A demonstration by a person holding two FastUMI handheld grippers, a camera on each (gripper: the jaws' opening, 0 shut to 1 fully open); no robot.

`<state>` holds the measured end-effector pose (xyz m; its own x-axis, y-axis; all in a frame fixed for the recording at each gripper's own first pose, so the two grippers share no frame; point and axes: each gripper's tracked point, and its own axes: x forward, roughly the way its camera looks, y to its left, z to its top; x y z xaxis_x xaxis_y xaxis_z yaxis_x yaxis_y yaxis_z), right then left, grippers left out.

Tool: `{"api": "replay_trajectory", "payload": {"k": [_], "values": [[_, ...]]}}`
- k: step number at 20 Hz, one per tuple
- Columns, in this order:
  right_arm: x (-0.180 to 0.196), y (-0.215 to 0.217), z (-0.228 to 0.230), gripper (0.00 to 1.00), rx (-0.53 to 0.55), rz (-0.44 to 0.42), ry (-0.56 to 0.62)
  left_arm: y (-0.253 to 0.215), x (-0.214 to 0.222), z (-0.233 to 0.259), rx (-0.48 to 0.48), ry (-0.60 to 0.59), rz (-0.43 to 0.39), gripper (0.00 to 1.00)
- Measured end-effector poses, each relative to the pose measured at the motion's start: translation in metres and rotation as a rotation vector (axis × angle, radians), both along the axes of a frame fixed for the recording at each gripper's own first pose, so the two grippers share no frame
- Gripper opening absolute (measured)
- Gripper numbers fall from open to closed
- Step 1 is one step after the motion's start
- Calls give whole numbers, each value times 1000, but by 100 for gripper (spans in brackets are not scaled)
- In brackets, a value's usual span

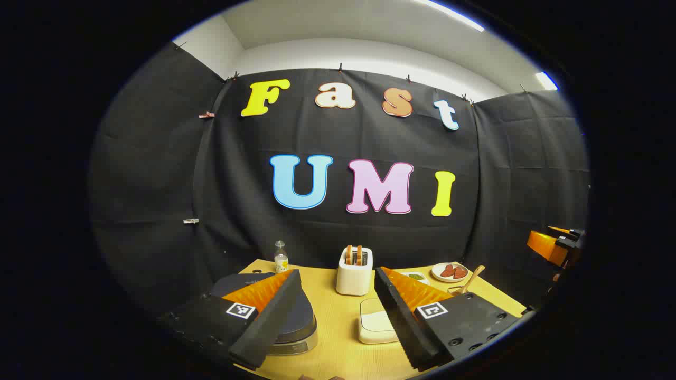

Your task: Close the left gripper, press the button to open the rice cooker; take a wooden spoon from the chopstick holder with the right hand, scoop a spoonful of rice and pour it into the rice cooker, then put the wooden spoon back into the chopstick holder.

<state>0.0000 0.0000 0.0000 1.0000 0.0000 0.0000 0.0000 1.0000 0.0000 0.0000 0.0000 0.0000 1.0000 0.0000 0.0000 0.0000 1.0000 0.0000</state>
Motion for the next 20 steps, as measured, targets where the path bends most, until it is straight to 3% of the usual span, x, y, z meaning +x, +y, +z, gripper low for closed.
{"api": "replay_trajectory", "payload": {"k": [9, 20], "values": [[-6, 15, 1, 98, 35, -25, 3, -7, -1, 6, 5, -42, -64, 95], [-7, 10, -14, 98, 81, -101, 53, 21, 6, -1, -13, -24, -40, 95]]}}
